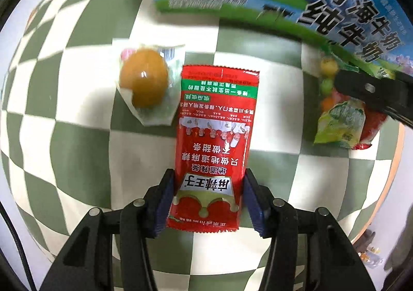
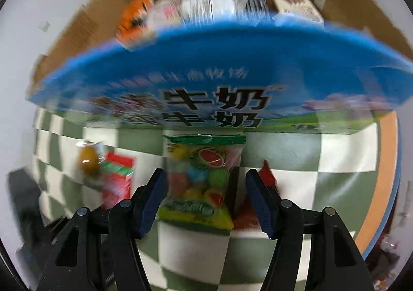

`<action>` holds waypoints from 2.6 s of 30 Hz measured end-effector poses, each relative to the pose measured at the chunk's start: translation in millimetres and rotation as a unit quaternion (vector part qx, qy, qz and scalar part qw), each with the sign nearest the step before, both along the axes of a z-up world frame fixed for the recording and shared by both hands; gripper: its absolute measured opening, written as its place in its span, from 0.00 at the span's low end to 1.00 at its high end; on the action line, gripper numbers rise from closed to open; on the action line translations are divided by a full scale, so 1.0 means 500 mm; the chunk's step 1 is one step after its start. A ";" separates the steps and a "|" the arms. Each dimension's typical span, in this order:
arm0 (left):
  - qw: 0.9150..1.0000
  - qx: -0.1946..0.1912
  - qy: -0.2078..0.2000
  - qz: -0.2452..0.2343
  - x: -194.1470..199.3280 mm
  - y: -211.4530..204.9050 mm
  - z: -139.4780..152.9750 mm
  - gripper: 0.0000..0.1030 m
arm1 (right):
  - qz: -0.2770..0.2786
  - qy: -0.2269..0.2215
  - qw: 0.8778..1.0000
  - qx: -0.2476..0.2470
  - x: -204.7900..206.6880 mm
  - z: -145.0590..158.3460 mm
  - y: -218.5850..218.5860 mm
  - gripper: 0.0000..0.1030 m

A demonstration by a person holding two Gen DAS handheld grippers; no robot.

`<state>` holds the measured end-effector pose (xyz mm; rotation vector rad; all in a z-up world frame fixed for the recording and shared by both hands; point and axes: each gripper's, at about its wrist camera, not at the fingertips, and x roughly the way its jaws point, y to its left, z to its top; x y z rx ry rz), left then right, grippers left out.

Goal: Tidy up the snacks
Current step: 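Grasp the red stick packet with left tool while right tool grasps the candy bag, then carry both packets into the cardboard box and open both tools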

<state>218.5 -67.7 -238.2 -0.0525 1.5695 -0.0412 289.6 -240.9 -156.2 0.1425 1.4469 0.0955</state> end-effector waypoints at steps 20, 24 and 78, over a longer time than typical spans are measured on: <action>0.998 -0.027 0.034 -0.036 -0.152 -0.047 -0.011 0.51 | 0.101 0.059 0.993 0.013 -0.225 -0.032 0.014 0.52; 0.998 -0.020 0.041 -0.040 -0.129 -0.063 -0.015 0.52 | 0.051 0.079 0.994 0.057 -0.252 -0.054 -0.035 0.63; 0.998 -0.034 -0.038 -0.031 0.594 -0.146 0.190 0.44 | -0.024 -0.054 0.998 -0.036 0.322 0.162 -0.178 0.50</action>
